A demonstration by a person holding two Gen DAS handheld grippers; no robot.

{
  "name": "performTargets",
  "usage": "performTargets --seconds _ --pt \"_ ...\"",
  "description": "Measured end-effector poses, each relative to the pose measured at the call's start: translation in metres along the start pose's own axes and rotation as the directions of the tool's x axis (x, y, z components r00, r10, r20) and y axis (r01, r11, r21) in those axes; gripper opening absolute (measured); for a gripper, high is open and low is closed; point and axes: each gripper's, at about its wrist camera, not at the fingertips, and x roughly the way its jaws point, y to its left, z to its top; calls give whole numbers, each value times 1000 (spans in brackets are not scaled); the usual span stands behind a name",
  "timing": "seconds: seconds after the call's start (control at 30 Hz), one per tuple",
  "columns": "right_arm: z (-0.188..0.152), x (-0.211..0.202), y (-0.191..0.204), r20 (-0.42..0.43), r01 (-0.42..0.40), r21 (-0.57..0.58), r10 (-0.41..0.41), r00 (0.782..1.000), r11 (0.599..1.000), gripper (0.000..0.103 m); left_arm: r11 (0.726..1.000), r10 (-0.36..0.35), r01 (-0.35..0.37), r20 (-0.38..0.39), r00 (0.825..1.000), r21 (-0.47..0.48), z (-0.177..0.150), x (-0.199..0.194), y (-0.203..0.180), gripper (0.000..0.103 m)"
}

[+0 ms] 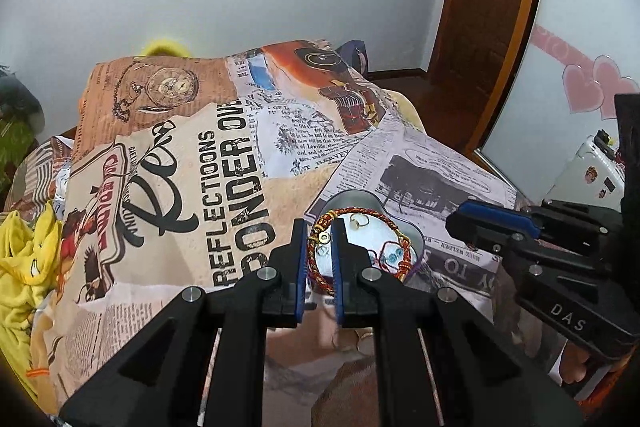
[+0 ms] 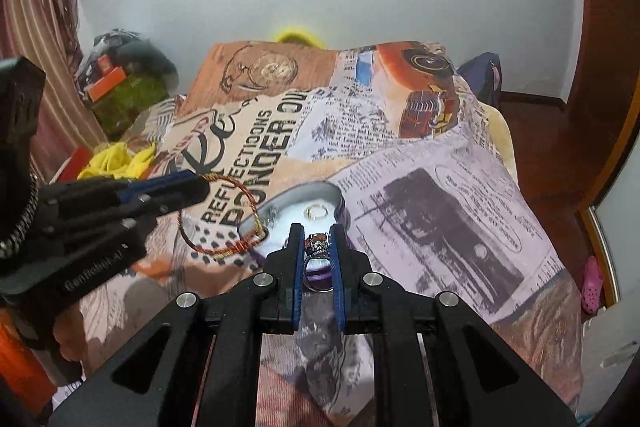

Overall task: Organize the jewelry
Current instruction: 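Carry the silver ring in the right gripper and bracelet in the left gripper into the tin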

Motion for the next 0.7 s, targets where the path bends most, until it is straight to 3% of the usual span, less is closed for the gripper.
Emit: performTargets --seconds 0.33,0.7 --pt "11 13 -4 11 -22 14 22 1000 1000 11 1000 -16 16 -42 999 -4 2 30 5 10" --pt "8 46 -10 -55 -46 34 48 997 998 11 998 -52 49 -98 994 -39 -2 59 9 10"
